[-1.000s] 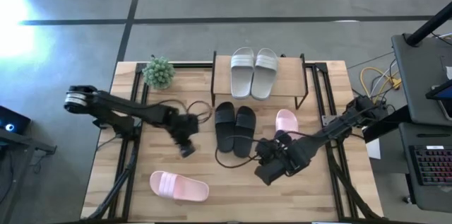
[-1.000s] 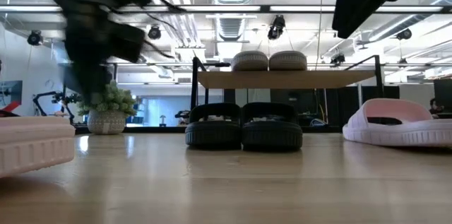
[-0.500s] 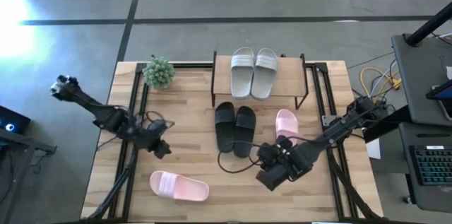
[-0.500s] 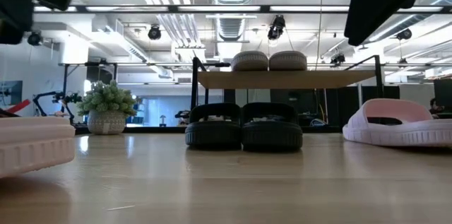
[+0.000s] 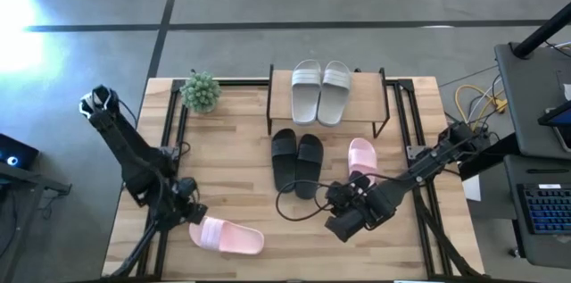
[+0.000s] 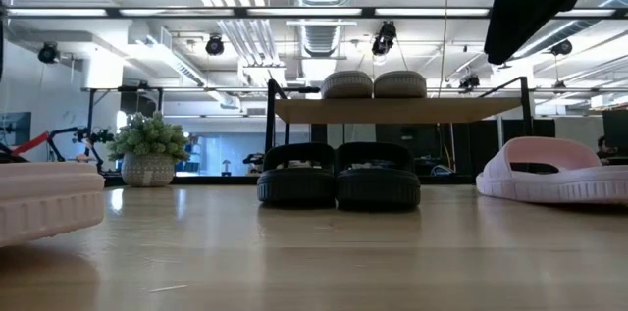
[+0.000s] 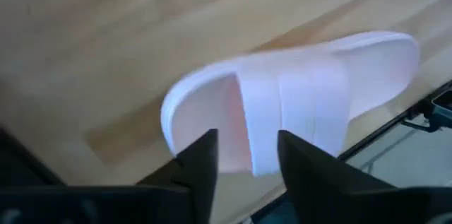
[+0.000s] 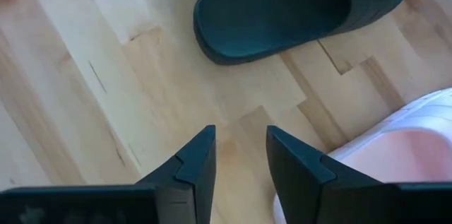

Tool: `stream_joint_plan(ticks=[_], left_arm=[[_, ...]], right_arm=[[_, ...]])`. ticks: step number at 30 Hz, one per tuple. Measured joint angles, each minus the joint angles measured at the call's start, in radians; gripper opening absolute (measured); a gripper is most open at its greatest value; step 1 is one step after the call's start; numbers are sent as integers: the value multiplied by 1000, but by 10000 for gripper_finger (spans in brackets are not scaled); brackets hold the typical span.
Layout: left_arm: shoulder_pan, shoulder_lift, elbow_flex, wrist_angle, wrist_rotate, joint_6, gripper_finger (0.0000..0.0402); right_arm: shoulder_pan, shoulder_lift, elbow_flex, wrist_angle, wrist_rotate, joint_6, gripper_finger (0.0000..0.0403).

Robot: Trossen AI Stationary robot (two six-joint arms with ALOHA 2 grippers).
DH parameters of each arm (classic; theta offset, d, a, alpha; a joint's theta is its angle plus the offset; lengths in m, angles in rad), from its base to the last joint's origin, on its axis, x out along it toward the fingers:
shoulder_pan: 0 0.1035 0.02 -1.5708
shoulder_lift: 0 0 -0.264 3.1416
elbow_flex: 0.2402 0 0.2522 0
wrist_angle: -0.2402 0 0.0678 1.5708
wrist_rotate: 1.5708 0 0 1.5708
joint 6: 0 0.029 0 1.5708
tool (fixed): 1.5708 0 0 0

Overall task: Pick and place slides into the shelf
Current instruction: Move the left pink slipper to the top right of the table

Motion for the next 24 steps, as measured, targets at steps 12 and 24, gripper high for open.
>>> stream_joint_plan(ticks=[12,24], left_arm=[[-104,152,-2,279,-219,-69,199],[-115,271,-9,342,-180,-77,199]], right_arm=[[-66,0,-28,-23,0,-84,116],[-95,-48,-29,-20,-3,-125,116]])
